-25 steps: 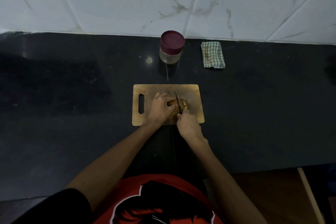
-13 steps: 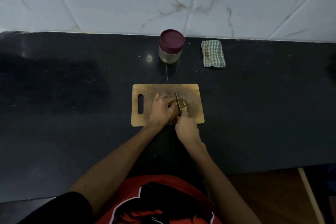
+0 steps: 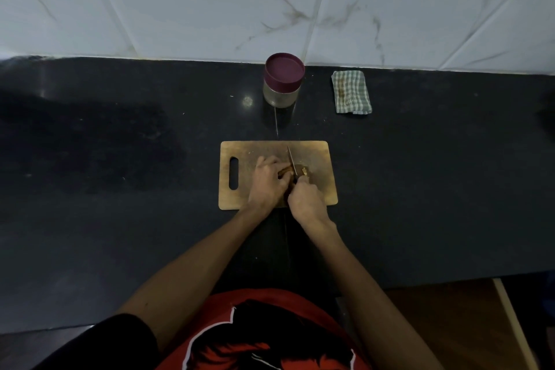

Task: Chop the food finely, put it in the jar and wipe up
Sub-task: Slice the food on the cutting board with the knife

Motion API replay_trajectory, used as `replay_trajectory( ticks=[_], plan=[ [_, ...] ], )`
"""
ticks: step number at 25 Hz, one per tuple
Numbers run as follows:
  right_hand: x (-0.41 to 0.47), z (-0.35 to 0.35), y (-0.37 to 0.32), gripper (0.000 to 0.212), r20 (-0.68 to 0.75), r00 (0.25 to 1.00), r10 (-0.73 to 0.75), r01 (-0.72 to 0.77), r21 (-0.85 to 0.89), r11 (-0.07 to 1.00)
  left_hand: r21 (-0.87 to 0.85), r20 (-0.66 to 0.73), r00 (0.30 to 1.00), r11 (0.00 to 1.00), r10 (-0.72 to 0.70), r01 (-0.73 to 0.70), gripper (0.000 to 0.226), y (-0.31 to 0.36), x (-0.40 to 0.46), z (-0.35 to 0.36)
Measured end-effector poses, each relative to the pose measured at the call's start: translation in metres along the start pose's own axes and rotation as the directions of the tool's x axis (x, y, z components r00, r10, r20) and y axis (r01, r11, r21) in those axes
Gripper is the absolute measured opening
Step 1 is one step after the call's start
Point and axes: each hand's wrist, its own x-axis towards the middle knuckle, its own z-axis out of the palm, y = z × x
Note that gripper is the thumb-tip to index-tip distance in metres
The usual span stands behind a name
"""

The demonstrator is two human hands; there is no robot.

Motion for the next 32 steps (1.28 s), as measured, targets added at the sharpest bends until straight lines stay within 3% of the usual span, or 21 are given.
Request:
replay_trajectory(
  ticks=[7,14,25,32],
  plan=[
    [-0.030,0.011,0.024,0.020,0.026,0.999,0.024,-0.023,-0.036,0.999,-0.018,-0.021,0.999,0.999,-0.034,0.033,0.029,0.001,0.000,0.001],
    [-0.012,0.006,0.004,0.026,0.002,0.999,0.049,-0.049,-0.023,0.999,-0.010,-0.020,1.000,1.000,0.014,-0.014,0.026,0.003,-0.001,-0.003],
    [-0.025,0.010,0.024,0.022,0.001,0.999,0.054,-0.054,0.093,0.994,-0.083,0.012,1.000,0.997,-0.001,0.002,0.031,-0.008,-0.006,-0.006],
    [-0.023,0.008,0.033,0.025,0.020,0.996,0.085,-0.087,0.248,0.965,-0.029,0.010,1.000,0.999,0.017,-0.017,0.033,0.000,-0.005,-0.008]
  ],
)
